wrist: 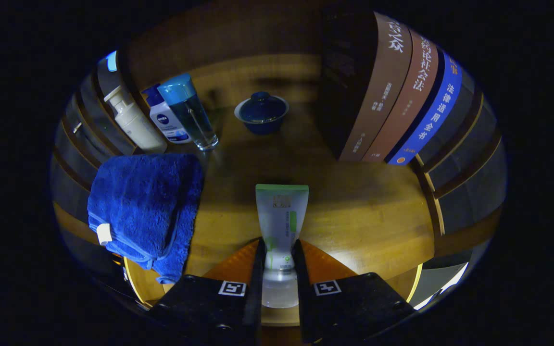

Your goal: Pull open the drawer, take out the items inside it, and place them on the countertop above the cabinet.

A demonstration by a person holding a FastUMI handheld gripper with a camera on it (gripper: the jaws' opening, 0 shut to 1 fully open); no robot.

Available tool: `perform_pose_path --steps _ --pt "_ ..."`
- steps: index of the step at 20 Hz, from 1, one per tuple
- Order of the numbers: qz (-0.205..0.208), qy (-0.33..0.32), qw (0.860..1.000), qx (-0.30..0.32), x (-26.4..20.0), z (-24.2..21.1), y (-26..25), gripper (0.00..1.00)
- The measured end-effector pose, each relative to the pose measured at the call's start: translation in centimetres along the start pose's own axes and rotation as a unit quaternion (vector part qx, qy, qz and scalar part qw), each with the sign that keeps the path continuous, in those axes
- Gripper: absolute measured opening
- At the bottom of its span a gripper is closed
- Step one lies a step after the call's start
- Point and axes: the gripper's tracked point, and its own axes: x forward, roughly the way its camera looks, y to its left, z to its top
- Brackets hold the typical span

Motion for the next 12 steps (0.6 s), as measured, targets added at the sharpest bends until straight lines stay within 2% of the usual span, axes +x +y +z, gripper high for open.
perform_pose_path --steps 2,6,12 --pt "0.001 0.000 1.000 0.003 -0.1 0.3 0.0 0.38" --pt "0.002 -0.014 1.000 0.003 -0.3 1.1 0.3 0.56" --pt "0.002 -0.032 0.999 -0.003 -1.4 1.4 0.7 0.94"
